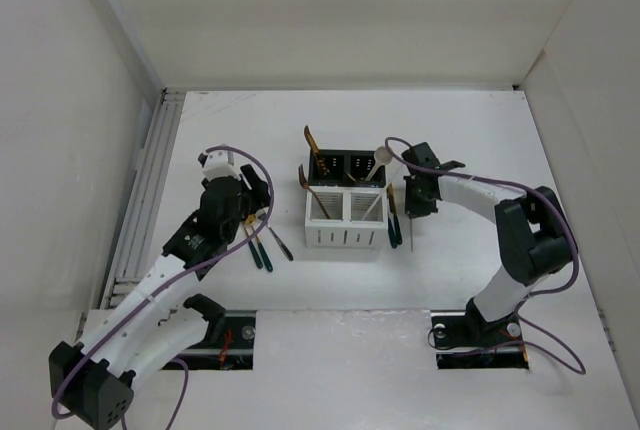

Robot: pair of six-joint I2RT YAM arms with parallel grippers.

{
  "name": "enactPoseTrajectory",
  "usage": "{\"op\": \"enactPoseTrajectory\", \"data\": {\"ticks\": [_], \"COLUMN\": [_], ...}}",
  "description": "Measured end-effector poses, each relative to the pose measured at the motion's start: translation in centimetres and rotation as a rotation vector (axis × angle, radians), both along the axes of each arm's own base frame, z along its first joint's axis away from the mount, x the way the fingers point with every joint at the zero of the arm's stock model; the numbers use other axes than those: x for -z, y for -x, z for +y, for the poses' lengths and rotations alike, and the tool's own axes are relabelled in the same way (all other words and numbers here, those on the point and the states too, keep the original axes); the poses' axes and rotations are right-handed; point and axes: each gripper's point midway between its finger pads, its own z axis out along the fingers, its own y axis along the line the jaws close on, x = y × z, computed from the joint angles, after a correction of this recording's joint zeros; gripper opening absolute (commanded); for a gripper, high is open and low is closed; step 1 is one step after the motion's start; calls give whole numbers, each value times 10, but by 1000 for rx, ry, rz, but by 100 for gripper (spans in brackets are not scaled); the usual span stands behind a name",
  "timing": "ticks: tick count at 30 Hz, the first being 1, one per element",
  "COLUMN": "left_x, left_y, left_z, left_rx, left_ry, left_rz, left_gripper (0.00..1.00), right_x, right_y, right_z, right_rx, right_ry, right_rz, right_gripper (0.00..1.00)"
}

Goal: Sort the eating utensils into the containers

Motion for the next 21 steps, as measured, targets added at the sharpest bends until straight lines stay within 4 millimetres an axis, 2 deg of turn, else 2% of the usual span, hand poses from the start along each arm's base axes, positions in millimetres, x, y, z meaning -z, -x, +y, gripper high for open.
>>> {"op": "enactPoseTrajectory", "data": {"ticks": [2,7,10,12,13,16,17,21], "left_x": [2,3,4,4,4,3,2,-7], "left_y": [1,1,2,2,2,2,2,3], "left_z": [2,3,1,0,0,-1,-1,1], "left_rx": [-5,-9,-4,-1,0,2,3,-3], "left_ry": [1,8,18,23,25,31,33,47], "left_rz": [1,5,6,6,6,3,-1,-32], "left_gripper": [57,57,57,57,57,57,57,57], "right_x": [0,1,1,1,1,1,1,0], "right_y": [-1,-2,-2,-3,-4,-4,-4,-3], "right_z": [-4,-8,-10,-12,-12,-12,-11,-14], "right_rx": [9,29,44,52,55,57,57,63], "right_ry": [14,36,51,64,68,70,69,56], "right_rz": [-1,3,14,23,27,30,30,26], "right_gripper": [0,21,30,30,27,9,0,0]}}
